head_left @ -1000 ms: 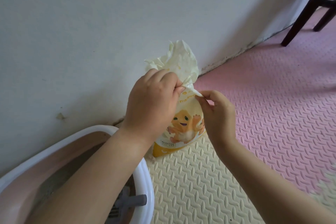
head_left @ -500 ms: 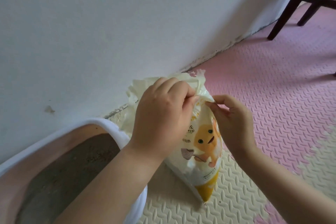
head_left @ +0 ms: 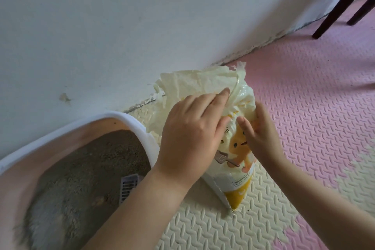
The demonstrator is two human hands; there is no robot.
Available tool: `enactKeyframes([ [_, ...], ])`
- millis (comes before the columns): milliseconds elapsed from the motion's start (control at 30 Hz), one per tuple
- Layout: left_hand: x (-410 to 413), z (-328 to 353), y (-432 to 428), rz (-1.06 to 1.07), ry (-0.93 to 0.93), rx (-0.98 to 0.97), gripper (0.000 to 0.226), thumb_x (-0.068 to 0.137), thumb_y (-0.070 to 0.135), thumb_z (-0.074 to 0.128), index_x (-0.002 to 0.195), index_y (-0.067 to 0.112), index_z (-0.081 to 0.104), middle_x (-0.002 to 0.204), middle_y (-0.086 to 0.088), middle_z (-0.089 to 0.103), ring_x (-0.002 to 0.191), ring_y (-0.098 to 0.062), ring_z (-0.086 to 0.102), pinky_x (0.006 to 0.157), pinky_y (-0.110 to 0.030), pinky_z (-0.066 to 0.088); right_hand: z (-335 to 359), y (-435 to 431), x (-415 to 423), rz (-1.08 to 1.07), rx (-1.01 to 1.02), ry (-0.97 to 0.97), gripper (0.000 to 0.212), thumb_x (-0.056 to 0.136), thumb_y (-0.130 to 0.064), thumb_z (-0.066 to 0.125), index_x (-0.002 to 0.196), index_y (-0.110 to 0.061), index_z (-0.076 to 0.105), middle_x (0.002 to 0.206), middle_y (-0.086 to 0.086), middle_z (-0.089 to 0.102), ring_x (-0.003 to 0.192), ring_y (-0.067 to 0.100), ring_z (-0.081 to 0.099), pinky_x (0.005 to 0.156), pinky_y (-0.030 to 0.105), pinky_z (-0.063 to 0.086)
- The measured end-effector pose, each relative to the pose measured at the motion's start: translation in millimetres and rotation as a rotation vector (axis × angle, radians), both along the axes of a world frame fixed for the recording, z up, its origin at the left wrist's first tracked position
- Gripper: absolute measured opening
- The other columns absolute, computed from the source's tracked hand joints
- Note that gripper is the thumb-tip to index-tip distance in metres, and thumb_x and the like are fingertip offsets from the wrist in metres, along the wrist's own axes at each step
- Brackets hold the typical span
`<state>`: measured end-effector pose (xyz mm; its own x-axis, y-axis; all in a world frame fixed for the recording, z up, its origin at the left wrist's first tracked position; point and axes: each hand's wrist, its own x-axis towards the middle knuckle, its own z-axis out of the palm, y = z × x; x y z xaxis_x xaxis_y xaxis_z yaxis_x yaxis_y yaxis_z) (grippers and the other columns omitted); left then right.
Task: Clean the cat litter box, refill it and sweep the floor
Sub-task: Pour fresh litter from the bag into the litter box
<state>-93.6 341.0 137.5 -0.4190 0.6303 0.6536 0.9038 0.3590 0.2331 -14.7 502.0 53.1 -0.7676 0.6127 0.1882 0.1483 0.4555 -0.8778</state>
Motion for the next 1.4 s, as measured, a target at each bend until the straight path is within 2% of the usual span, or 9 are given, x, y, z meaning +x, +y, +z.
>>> enactKeyframes([
  [67,-3.9,-4.3,-8.0,0.023,0.021,0.003,0.042,0.090,0.020,0.063,0.129,0.006,0.056,0.111,-0.005,0.064,0.099,-0.020,0.056,0.089,-0.032,0.044,-6.1,-1.6,-1.4,-0.035,-0.039,0.031,0.037,0.090,-0.034,0.056,0.124,-0.022,0.046,0.100,-0.010,0.060,0.083,0.003,0.060,0.070,0.028,0.051],
  [200,-14.7,-12.6,-25.5,0.065,-0.026,0.047,0.036,0.092,0.022,0.061,0.125,0.007,0.059,0.110,-0.008,0.062,0.098,-0.022,0.057,0.087,-0.034,0.046,-22.2,-8.9,7.3,-0.241,0.153,0.154,0.060,0.083,-0.042,0.059,0.130,-0.014,0.036,0.129,0.007,0.043,0.120,0.017,0.046,0.102,0.032,0.041],
  [300,-18.8,-16.9,-31.9,0.057,-0.019,0.037,0.028,0.093,0.022,0.061,0.116,0.008,0.065,0.101,-0.007,0.064,0.088,-0.024,0.059,0.079,-0.037,0.049,-31.7,-26.1,17.3,-0.275,0.302,0.214,0.066,0.081,-0.053,0.061,0.125,-0.011,0.034,0.124,0.018,0.040,0.119,0.022,0.040,0.105,0.033,0.037],
  [367,-20.2,-17.2,-32.4,0.051,-0.016,0.032,0.025,0.092,0.021,0.062,0.114,0.009,0.066,0.098,-0.006,0.064,0.085,-0.024,0.059,0.076,-0.036,0.049,-33.0,-38.2,17.6,-0.230,0.339,0.163,0.074,0.076,-0.060,0.061,0.125,-0.012,0.035,0.124,0.018,0.040,0.119,0.019,0.038,0.107,0.023,0.033],
  [500,-25.7,-14.3,-32.5,0.035,-0.017,0.010,0.019,0.092,0.020,0.061,0.108,0.012,0.069,0.090,-0.003,0.065,0.080,-0.023,0.059,0.072,-0.031,0.045,-34.7,-52.2,4.3,-0.222,0.310,0.049,0.089,0.067,-0.059,0.071,0.134,-0.012,0.035,0.132,0.005,0.034,0.126,0.013,0.032,0.108,0.034,0.034],
  [800,-37.9,-8.2,-38.5,0.028,0.088,-0.033,0.024,0.094,0.033,0.058,0.086,0.014,0.072,0.071,0.001,0.062,0.065,-0.021,0.054,0.061,-0.024,0.036,-41.8,-65.8,1.7,-0.271,0.270,0.135,0.028,0.088,-0.033,0.057,0.110,-0.016,0.053,0.120,-0.017,0.039,0.115,-0.001,0.037,0.098,0.031,0.038],
  [900,-33.9,-7.6,-39.3,0.026,0.129,-0.029,0.030,0.095,0.035,0.056,0.078,0.015,0.069,0.067,0.001,0.058,0.061,-0.020,0.051,0.055,-0.025,0.037,-43.7,-66.0,4.8,-0.228,0.256,0.148,0.025,0.092,-0.026,0.051,0.101,-0.006,0.063,0.112,-0.016,0.046,0.107,0.012,0.049,0.091,0.040,0.046],
  [1067,-23.1,-4.5,-36.2,-0.011,0.181,-0.001,0.035,0.096,0.035,0.055,0.070,0.013,0.065,0.063,0.001,0.055,0.058,-0.019,0.049,0.050,-0.028,0.039,-41.2,-63.3,8.8,-0.217,0.283,0.147,0.021,0.092,-0.016,0.045,0.093,-0.004,0.062,0.101,-0.006,0.054,0.095,0.015,0.055,0.080,0.031,0.047],
  [1400,-4.0,9.5,-27.9,-0.041,0.280,0.019,0.038,0.097,0.035,0.054,0.066,0.013,0.059,0.062,-0.001,0.050,0.058,-0.019,0.046,0.054,-0.027,0.034,-19.4,-48.8,15.0,-0.215,0.313,0.125,0.026,0.094,-0.022,0.038,0.077,-0.041,0.031,0.068,-0.020,0.039,0.063,0.000,0.038,0.057,0.014,0.029],
])
